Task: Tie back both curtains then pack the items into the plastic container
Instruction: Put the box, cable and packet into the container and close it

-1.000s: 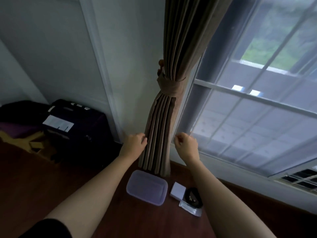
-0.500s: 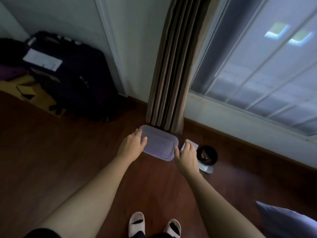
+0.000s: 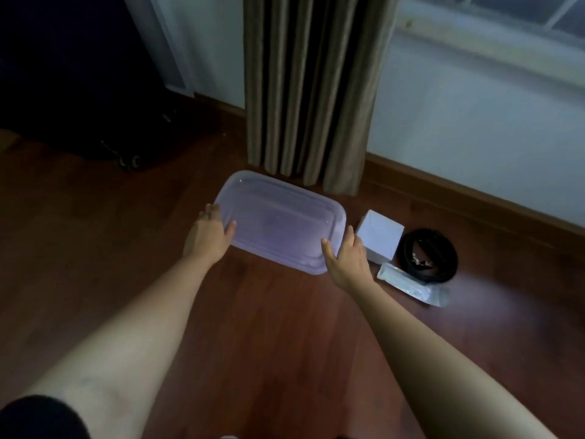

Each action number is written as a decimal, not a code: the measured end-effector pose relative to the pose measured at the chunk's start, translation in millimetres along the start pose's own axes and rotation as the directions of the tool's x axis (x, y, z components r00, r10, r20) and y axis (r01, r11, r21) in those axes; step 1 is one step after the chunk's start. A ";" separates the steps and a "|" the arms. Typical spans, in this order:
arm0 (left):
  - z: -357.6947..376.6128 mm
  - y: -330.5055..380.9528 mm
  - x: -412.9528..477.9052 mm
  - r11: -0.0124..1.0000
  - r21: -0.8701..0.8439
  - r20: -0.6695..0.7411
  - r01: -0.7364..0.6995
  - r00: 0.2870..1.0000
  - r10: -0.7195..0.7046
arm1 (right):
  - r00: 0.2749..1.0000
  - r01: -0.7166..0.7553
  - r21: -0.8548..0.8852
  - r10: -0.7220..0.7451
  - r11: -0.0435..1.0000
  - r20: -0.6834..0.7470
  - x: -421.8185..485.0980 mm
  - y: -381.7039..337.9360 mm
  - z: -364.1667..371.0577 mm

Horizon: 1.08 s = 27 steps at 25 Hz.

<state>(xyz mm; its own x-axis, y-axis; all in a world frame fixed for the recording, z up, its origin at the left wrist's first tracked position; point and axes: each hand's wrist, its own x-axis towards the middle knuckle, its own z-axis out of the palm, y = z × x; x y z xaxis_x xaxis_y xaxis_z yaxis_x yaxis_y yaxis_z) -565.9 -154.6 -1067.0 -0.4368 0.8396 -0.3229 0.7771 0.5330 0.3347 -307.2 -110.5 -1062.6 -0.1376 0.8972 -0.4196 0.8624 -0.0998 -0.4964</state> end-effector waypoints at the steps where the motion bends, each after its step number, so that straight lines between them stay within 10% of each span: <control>1: 17.2 -7.5 14.9 0.998 -0.034 -0.007 0.045 0.999 -0.045 | 1.000 -0.010 0.023 0.010 1.000 -0.001 12.3 12.5 14.8; 14: 36.4 -46.2 62.5 0.909 -0.372 -0.028 0.189 0.976 -0.215 | 0.998 0.019 0.128 -0.011 0.992 -0.067 52.6 48.6 63.6; 27: 128.5 26.3 -54.8 0.878 -0.477 0.362 -0.037 0.902 0.235 | 0.960 -0.154 0.230 0.201 0.961 -0.195 -111.1 235.2 6.0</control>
<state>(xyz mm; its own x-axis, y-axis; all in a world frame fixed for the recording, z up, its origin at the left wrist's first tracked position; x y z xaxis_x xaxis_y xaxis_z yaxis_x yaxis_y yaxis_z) -463.3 -200.1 -1154.3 -0.0472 0.8447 -0.5332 0.4822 0.4867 0.7284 -92.0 -236.2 -1137.3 0.1358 0.9253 -0.3541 0.7378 -0.3330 -0.5871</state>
